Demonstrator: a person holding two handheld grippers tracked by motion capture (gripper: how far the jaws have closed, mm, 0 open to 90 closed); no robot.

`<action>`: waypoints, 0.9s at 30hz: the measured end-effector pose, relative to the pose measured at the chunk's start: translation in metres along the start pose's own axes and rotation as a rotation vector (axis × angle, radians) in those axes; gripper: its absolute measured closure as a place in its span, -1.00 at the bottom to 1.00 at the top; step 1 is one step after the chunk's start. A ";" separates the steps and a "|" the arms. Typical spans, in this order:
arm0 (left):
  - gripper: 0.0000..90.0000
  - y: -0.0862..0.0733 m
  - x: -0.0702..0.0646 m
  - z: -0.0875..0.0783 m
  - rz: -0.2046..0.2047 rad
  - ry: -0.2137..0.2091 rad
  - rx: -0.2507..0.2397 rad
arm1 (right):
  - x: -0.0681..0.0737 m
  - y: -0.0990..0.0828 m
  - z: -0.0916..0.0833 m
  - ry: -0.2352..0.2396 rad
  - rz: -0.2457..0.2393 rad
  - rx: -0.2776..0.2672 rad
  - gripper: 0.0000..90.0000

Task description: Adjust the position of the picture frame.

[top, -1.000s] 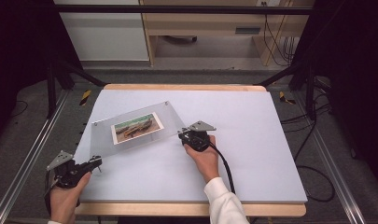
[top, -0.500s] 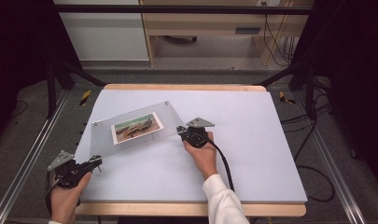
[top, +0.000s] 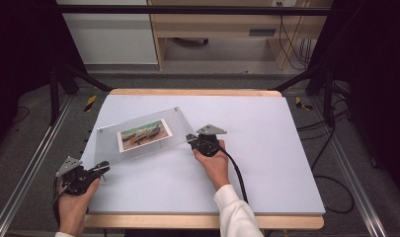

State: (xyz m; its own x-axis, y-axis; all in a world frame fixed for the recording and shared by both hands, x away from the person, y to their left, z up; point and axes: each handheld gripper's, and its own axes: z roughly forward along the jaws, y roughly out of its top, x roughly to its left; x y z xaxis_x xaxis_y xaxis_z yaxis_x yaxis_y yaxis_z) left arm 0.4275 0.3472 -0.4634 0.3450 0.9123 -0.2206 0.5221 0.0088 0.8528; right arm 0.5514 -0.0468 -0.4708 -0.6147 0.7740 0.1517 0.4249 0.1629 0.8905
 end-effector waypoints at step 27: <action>0.82 0.041 -0.050 -0.010 0.118 -0.065 -0.109 | -0.005 0.022 -0.084 -0.101 -0.008 -0.071 0.88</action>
State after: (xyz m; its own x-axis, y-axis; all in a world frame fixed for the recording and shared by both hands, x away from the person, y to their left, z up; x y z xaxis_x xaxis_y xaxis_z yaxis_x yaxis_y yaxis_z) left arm 0.4239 0.3057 -0.4123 0.4506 0.8812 -0.1430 0.3883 -0.0493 0.9202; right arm 0.5077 -0.0985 -0.4156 -0.5465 0.8310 0.1042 0.3698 0.1278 0.9203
